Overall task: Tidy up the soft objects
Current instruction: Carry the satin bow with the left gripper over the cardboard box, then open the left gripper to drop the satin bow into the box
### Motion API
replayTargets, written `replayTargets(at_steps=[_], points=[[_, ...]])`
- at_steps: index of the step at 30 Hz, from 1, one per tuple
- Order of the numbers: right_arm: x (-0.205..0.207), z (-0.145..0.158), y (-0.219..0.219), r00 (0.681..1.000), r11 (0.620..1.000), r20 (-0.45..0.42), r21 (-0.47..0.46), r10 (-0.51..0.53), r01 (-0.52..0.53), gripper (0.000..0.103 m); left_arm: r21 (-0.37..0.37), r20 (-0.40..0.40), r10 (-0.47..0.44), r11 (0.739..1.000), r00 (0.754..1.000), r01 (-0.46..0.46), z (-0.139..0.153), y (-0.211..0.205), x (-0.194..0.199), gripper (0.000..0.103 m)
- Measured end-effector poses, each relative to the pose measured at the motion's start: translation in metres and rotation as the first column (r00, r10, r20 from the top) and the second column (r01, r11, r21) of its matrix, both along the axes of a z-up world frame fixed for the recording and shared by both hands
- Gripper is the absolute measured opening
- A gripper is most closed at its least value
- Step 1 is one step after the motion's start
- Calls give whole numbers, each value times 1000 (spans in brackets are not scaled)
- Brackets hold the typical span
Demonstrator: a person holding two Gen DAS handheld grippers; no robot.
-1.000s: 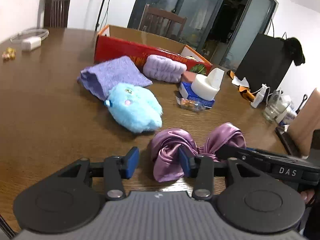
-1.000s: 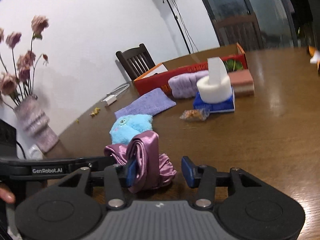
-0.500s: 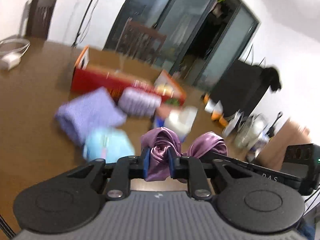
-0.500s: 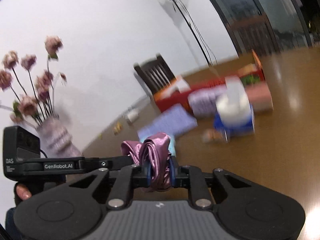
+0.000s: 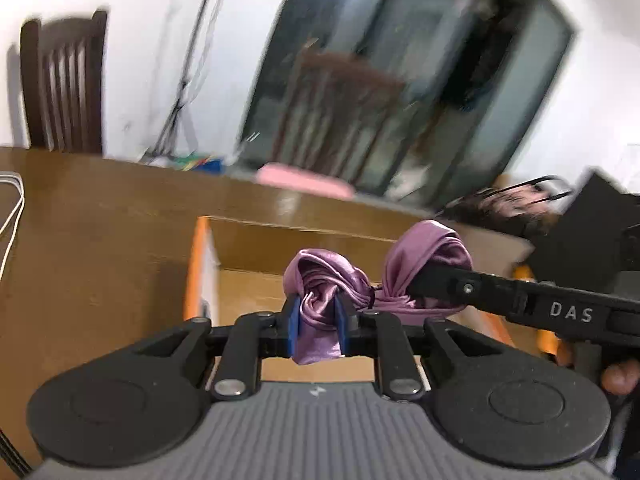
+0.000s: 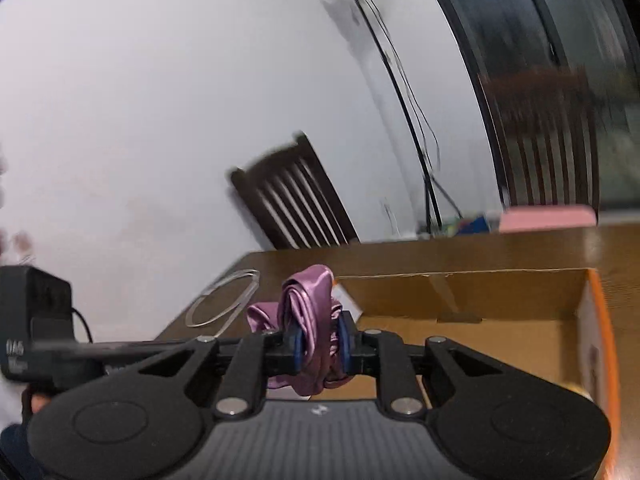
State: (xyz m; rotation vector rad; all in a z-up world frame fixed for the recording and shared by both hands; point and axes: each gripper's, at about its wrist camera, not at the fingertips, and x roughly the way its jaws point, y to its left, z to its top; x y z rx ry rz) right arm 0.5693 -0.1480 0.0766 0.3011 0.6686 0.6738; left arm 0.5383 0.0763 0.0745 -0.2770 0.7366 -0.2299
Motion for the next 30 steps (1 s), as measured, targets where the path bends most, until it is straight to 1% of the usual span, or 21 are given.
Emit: replayTargets(at_steps=[1,4,6,7,8,9,10,11,12,13,14,15,17,19,22,23,24,26,27,29,30], points=[[25,-10,6,999,1000,-49,-5,-11,11,17,16,-39,2,1000,999,-1,-7,1,18,19],[80,-42,21,985,998,-161,-36,-54,49,17,140,-87,9,990,996,4,-27,-5,62,19],[104,-65,28,969,997,-234,-42,-77,69,17,205,-101,39,979,994,-17,-38,-10,78,19],[109,-77,32,962,996,-261,-48,-81,71,17,229,-106,40,973,994,-14,-42,-13,83,19],[113,-84,35,957,995,-276,-54,-91,79,18,234,-103,37,972,994,-12,-45,-14,84,20],[116,-89,36,955,994,-278,-49,-104,94,22,230,-99,26,973,995,-2,-46,-15,84,21],[116,-92,37,954,993,-278,-52,-114,104,23,238,-93,14,971,996,9,-45,-18,82,23],[117,-94,38,950,993,-289,-59,-117,104,25,245,-87,12,969,996,9,-43,-19,80,27],[119,-95,37,946,992,-301,-63,-123,109,32,248,-81,16,969,997,5,-41,-17,78,30],[117,-95,37,944,991,-302,-70,-132,117,40,246,-77,16,969,997,4,-40,-15,75,30],[114,-92,36,946,989,-293,-86,-137,117,52,244,-75,16,970,997,3,-37,-15,69,30],[113,-88,36,951,987,-275,-109,-142,116,57,245,-70,21,969,997,-3,-31,-15,65,30],[104,-72,32,960,982,-235,-139,-155,124,57,247,-56,25,969,998,-10,-19,-13,55,30],[93,-53,21,964,984,-217,-121,-155,131,57,242,-36,27,970,999,-17,-5,-8,42,31],[67,-13,2,975,983,-154,-111,-163,147,57,238,16,28,971,999,-31,30,-6,8,44],[54,1,-6,978,983,-131,-106,-163,150,57,241,43,26,970,999,-35,43,-5,-6,51],[40,15,-14,981,983,-107,-100,-162,151,57,251,71,22,967,997,-39,52,-5,-23,56],[3,43,-36,987,986,-44,-66,-155,152,58,285,114,21,957,993,-53,66,-6,-56,59],[-15,53,-46,989,988,-15,-50,-150,149,59,300,129,22,952,991,-60,71,-6,-74,65],[-60,70,-68,990,989,44,-40,-137,139,62,315,162,21,946,987,-72,80,-5,-114,70],[-79,75,-77,989,990,70,-42,-129,132,62,315,179,16,946,984,-73,83,-5,-133,74]])
